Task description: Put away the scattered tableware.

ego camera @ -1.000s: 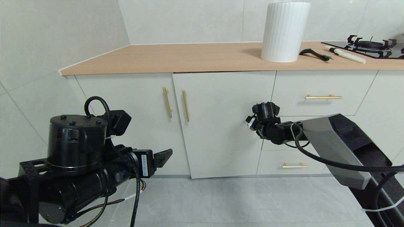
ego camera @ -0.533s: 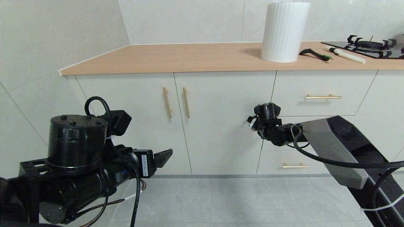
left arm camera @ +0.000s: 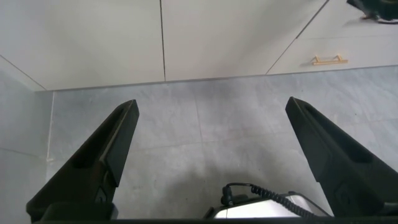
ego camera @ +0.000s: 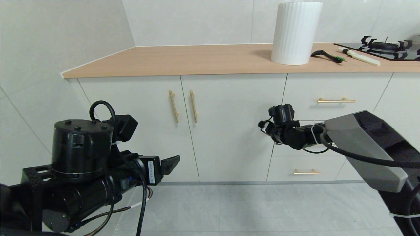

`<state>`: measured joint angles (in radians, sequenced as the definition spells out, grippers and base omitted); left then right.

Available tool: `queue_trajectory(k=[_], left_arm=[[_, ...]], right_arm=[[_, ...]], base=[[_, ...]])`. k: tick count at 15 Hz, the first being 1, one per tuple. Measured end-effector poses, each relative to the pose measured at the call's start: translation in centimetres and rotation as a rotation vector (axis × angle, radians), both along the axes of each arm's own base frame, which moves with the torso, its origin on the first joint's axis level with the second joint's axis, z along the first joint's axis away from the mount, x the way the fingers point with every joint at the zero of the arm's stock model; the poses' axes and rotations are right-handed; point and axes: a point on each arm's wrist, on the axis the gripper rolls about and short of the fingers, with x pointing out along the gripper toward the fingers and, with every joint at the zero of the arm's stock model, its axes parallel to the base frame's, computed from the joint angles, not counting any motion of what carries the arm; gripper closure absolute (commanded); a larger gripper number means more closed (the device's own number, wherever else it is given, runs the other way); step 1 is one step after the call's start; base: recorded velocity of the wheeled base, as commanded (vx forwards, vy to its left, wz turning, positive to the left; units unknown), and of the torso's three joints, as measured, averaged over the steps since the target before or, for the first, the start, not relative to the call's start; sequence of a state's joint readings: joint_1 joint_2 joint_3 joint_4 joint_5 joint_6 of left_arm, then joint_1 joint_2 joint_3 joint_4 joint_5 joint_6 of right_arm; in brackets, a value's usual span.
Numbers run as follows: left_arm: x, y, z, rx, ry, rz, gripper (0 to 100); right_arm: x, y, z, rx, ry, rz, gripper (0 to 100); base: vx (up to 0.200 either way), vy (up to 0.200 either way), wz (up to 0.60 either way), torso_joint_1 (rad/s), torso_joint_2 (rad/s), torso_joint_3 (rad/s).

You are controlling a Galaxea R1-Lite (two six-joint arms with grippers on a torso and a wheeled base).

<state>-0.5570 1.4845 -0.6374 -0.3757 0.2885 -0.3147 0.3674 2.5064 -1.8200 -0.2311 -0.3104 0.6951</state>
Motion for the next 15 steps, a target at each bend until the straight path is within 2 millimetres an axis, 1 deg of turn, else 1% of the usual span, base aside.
queue_trajectory(k=[3, 5, 7, 10, 11, 12, 13, 15], left_arm=[[-0.1, 0.1, 0.3, 0.006, -0.012, -0.001, 0], [-0.6, 0.5, 0.5, 0.036, -0.024, -0.008, 0], [-2.0, 1.6, 0.9, 0.081, -0.05, -0.026, 0], [-4.7, 3.9, 2.1, 0.068, -0.128, 0.007, 0], [-5.9, 5.0, 2.6, 0.057, -0.168, 0.032, 0], [-7.4, 6.2, 3.0, 0.054, -0.209, 0.06, 0], [-8.8, 7.4, 3.0, 0.056, -0.243, 0.089, 0], [-12.3, 9.5, 2.6, 0.059, -0.294, 0.148, 0]], right_arm=[[-4.2, 0.6, 4.0, 0.002, 0.007, 0.084, 0], [-7.5, 0.2, 7.0, -0.021, -0.01, 0.141, 0], [-11.8, -1.0, 10.1, -0.058, -0.058, 0.192, 0], [-18.9, -4.2, 13.4, -0.1, -0.15, 0.219, 0], [-21.4, -5.7, 14.3, -0.127, -0.196, 0.22, 0], [-24.2, -7.6, 15.4, -0.172, -0.261, 0.214, 0], [-26.8, -9.3, 16.1, -0.217, -0.312, 0.2, 0], [-32.3, -12.7, 16.7, -0.292, -0.417, 0.159, 0]], base=[[0.0, 0.0, 0.0, 0.0, 0.0, 0.0], [0.0, 0.0, 0.0, 0.0, 0.0, 0.0], [0.0, 0.0, 0.0, 0.0, 0.0, 0.0], [0.0, 0.0, 0.0, 0.0, 0.0, 0.0], [0.0, 0.0, 0.0, 0.0, 0.0, 0.0], [0.0, 0.0, 0.0, 0.0, 0.0, 0.0], [0.0, 0.0, 0.0, 0.0, 0.0, 0.0], [0.0, 0.0, 0.0, 0.0, 0.0, 0.0]])
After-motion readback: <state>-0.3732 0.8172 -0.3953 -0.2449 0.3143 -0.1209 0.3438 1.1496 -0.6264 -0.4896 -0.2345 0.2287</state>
